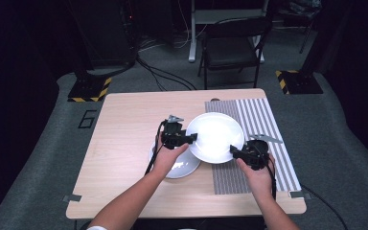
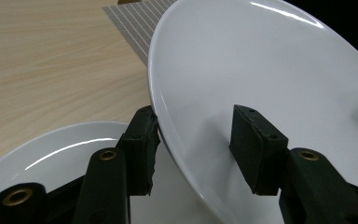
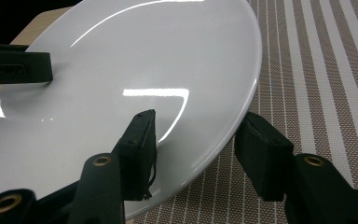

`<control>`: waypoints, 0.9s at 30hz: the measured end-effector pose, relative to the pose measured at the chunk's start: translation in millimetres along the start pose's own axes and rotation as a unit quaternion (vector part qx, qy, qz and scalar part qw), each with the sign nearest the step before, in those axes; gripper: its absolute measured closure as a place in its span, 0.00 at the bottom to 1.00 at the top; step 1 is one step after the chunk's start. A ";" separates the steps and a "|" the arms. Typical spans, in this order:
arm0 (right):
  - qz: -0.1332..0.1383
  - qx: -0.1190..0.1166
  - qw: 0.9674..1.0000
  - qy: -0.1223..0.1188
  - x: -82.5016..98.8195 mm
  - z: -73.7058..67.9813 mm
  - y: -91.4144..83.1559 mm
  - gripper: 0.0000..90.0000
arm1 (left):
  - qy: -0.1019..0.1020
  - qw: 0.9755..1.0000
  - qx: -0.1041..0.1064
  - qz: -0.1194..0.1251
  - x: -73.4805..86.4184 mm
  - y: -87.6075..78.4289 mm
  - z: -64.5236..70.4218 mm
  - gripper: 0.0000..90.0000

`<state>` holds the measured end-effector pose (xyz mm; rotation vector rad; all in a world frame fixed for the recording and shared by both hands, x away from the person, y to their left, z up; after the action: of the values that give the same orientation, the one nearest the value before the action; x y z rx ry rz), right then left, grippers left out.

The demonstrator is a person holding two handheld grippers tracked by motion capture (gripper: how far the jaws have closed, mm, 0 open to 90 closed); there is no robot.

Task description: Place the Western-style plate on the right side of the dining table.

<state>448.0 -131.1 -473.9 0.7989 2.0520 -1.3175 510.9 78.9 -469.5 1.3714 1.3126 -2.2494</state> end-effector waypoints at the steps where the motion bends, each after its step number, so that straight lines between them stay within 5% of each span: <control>1: 0.000 0.001 1.000 0.002 0.5 1.7 -1.5 0.53 | 0.003 1.000 0.003 -0.001 -0.2 1.9 1.8 0.57; 27: 0.018 0.035 0.999 0.026 6.2 29.4 -25.8 0.53 | 0.021 0.999 0.039 -0.005 -11.6 26.3 32.2 0.58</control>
<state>429.1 -165.9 -473.7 0.9058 2.0318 -1.3677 512.1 35.7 -470.0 1.4477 1.2602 -2.3141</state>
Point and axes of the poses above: each handheld gripper's, and its own axes: y roughly forward along the jaws, x roughly out of its underside, z roughly to its right, the point moved 7 cm from there along y, roughly forward along the jaws, and after that the axes turned 6 degrees about y, right-handed, at the moved point
